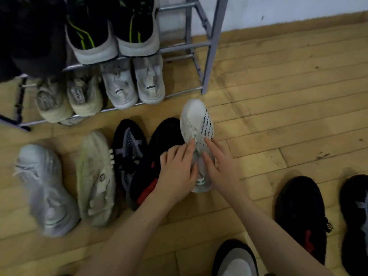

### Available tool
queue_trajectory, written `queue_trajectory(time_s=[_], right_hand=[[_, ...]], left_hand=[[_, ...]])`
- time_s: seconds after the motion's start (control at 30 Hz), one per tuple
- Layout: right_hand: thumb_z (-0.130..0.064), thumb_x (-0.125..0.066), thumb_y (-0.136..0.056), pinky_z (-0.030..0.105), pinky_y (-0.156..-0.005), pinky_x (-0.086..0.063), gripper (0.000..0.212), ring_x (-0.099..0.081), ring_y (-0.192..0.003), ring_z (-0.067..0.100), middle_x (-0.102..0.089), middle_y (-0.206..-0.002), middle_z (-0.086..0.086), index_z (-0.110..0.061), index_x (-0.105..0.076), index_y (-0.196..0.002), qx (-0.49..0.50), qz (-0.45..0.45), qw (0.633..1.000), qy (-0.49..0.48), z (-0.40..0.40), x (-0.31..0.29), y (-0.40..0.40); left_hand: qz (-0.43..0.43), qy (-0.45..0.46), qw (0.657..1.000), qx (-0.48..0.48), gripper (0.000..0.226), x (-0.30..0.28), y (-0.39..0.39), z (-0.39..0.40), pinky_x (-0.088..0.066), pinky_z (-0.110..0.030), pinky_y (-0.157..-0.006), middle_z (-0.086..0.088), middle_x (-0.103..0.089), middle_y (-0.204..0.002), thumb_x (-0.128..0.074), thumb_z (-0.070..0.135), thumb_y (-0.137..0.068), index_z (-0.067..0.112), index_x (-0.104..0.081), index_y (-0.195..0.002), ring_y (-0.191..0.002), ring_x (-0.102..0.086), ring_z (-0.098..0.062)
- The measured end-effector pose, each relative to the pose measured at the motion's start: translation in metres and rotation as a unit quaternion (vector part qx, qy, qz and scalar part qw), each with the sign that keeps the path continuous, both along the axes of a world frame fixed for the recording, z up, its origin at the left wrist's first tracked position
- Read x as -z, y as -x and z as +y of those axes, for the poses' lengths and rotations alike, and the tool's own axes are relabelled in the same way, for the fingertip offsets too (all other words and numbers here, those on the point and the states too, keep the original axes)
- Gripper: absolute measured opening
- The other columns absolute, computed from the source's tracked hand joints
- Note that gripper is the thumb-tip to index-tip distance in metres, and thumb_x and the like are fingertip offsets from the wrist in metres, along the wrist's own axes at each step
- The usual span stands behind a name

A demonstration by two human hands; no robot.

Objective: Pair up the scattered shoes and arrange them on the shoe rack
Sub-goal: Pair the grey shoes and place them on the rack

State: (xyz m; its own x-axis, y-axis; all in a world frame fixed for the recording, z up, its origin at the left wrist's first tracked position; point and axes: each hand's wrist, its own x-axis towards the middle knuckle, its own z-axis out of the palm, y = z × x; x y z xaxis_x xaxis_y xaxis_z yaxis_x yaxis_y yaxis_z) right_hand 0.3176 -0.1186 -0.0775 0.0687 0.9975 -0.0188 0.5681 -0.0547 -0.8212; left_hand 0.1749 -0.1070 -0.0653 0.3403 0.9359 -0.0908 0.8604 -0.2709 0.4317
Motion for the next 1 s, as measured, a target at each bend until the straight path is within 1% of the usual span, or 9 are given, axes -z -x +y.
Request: queue_trajectory(time_s=[0.07, 0.13, 0.27, 0.4, 0.5, 0.63, 0.77, 0.9, 1.0], right_hand=[[-0.029, -0.045, -0.097, 0.041, -0.107, -0.034, 0.045, -0.038, -0.131, 0.023, -0.031, -0.150, 0.008, -0.026, -0.038, -0.141, -0.032, -0.045, 0.998, 0.043, -0.004, 0.005, 0.010], [-0.031, -0.042, -0.098, 0.037, -0.110, -0.025, 0.047, -0.031, -0.136, 0.025, -0.022, -0.154, 0.006, -0.029, -0.032, -0.143, -0.038, -0.080, 0.991, 0.098, -0.006, 0.011, 0.014], [-0.035, -0.038, -0.099, 0.033, -0.109, -0.013, 0.047, -0.020, -0.140, 0.013, -0.012, -0.157, -0.001, -0.035, -0.027, -0.144, -0.067, -0.134, 0.982, 0.116, -0.013, 0.014, 0.010], [-0.038, -0.038, -0.098, 0.035, -0.107, -0.016, 0.046, -0.030, -0.136, 0.013, -0.026, -0.152, -0.005, -0.033, -0.032, -0.143, -0.039, -0.140, 0.983, 0.117, -0.012, 0.008, 0.004], [-0.041, -0.037, -0.096, 0.039, -0.103, -0.022, 0.044, -0.041, -0.126, 0.018, -0.042, -0.142, -0.004, -0.028, -0.042, -0.138, 0.000, -0.167, 0.983, 0.072, -0.007, -0.005, 0.003], [-0.036, -0.040, -0.094, 0.040, -0.102, -0.025, 0.041, -0.046, -0.121, 0.020, -0.051, -0.133, -0.002, -0.023, -0.050, -0.132, 0.013, -0.154, 0.988, 0.013, 0.001, -0.028, 0.018], [-0.036, -0.039, -0.095, 0.030, -0.095, -0.024, 0.040, -0.047, -0.117, 0.018, -0.054, -0.128, -0.004, -0.024, -0.051, -0.131, -0.060, -0.142, 0.988, -0.024, 0.011, -0.047, 0.053], [-0.034, -0.044, -0.096, 0.034, -0.098, -0.025, 0.037, -0.048, -0.117, 0.022, -0.054, -0.129, -0.003, -0.025, -0.052, -0.130, -0.136, -0.167, 0.976, -0.034, 0.017, -0.052, 0.104], [-0.032, -0.046, -0.096, 0.034, -0.098, -0.025, 0.035, -0.047, -0.118, 0.021, -0.055, -0.128, -0.004, -0.024, -0.053, -0.129, -0.201, -0.164, 0.965, -0.041, 0.015, -0.052, 0.143]], left_hand=[[0.082, -0.023, 0.996, 0.003, 0.060, 0.002, 0.010, -0.003, -0.035, -0.048, -0.097, -0.006, -0.049, -0.136, -0.029, 0.040, -0.089, 0.015, -0.034, -0.142, -0.121, -0.041, -0.030], [0.132, -0.034, 0.991, 0.006, 0.059, 0.003, 0.014, -0.005, -0.039, -0.050, -0.094, -0.009, -0.049, -0.136, -0.032, 0.042, -0.086, 0.016, -0.041, -0.138, -0.120, -0.045, -0.034], [0.142, -0.026, 0.989, 0.002, 0.059, 0.006, 0.012, -0.002, -0.039, -0.050, -0.095, -0.011, -0.047, -0.139, -0.035, 0.043, -0.084, 0.014, -0.048, -0.133, -0.122, -0.047, -0.033], [0.126, -0.035, 0.991, 0.015, 0.056, 0.005, 0.014, -0.001, -0.042, -0.046, -0.092, -0.011, -0.047, -0.139, -0.035, 0.043, -0.086, 0.015, -0.050, -0.132, -0.119, -0.051, -0.031], [0.095, -0.070, 0.993, 0.008, 0.052, -0.009, 0.014, 0.001, -0.043, -0.044, -0.091, -0.010, -0.052, -0.135, -0.034, 0.041, -0.087, 0.015, -0.055, -0.127, -0.115, -0.054, -0.029], [0.051, -0.096, 0.994, -0.032, 0.051, -0.033, 0.024, 0.003, -0.043, -0.045, -0.093, -0.010, -0.055, -0.131, -0.034, 0.040, -0.088, 0.013, -0.056, -0.125, -0.115, -0.055, -0.029], [0.054, -0.094, 0.990, -0.093, 0.051, -0.047, 0.061, -0.004, -0.042, -0.044, -0.094, -0.008, -0.058, -0.128, -0.034, 0.039, -0.087, 0.013, -0.057, -0.124, -0.113, -0.055, -0.028], [0.048, -0.077, 0.982, -0.165, 0.042, -0.046, 0.118, -0.022, -0.040, -0.047, -0.095, -0.009, -0.058, -0.127, -0.043, 0.033, -0.090, 0.012, -0.057, -0.123, -0.114, -0.054, -0.031], [0.037, -0.058, 0.973, -0.221, 0.043, -0.044, 0.163, -0.039, -0.037, -0.048, -0.096, -0.009, -0.054, -0.132, -0.044, 0.032, -0.089, 0.013, -0.054, -0.127, -0.117, -0.050, -0.035]])
